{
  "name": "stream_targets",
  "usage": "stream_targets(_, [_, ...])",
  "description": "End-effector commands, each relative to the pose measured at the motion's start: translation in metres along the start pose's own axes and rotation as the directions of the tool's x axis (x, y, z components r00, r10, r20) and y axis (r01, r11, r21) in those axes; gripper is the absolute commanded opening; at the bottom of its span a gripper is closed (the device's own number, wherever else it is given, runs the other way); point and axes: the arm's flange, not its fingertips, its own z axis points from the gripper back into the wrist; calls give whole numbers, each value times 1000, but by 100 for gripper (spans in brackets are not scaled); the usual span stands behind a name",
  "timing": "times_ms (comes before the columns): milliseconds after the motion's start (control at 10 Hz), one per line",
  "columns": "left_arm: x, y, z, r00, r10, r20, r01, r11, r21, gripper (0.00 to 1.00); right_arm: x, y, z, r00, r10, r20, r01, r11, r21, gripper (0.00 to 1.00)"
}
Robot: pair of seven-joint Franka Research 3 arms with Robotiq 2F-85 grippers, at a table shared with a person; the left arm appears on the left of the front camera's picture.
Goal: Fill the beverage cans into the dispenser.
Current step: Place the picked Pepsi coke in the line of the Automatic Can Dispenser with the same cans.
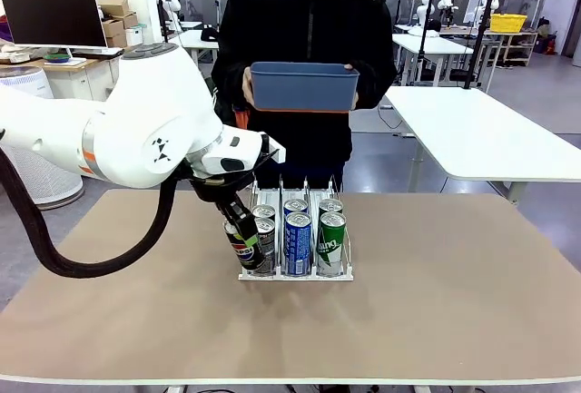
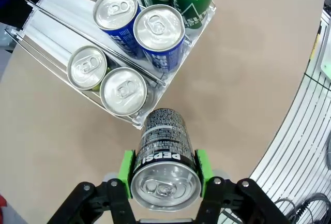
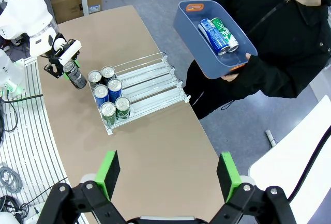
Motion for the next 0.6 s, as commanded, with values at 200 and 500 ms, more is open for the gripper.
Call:
stream_targets(200, [3, 10, -14, 998, 45, 49, -44, 999, -13, 58, 0, 1, 0, 1000, 0, 0, 0, 1000, 1, 100])
stream_targets(500, [7, 23, -24, 995, 62, 79, -62, 998, -3, 58, 0, 1, 0, 1000, 0, 0, 0, 1000, 1, 100])
